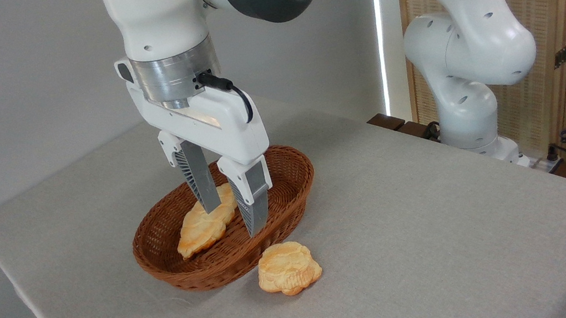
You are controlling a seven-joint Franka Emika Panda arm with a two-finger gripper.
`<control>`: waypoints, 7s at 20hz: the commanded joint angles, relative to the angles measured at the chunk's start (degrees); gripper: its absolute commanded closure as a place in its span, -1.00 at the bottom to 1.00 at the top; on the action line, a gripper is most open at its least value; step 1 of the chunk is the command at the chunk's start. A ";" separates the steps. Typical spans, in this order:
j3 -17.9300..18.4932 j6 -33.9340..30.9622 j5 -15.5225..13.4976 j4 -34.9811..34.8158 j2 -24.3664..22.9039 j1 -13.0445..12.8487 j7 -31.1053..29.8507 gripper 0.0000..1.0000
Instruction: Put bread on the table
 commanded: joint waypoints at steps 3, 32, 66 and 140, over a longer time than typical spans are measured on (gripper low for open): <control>0.47 -1.54 -0.90 0.84 -0.09 -0.09 0.21 -1.00; 0.21 -2.76 -0.46 0.84 -1.14 -0.09 0.30 -1.00; -3.31 21.40 -10.65 -18.41 1.05 -13.27 -13.50 -1.00; 12.97 -1.89 0.24 -5.86 -6.15 -13.71 13.07 -1.00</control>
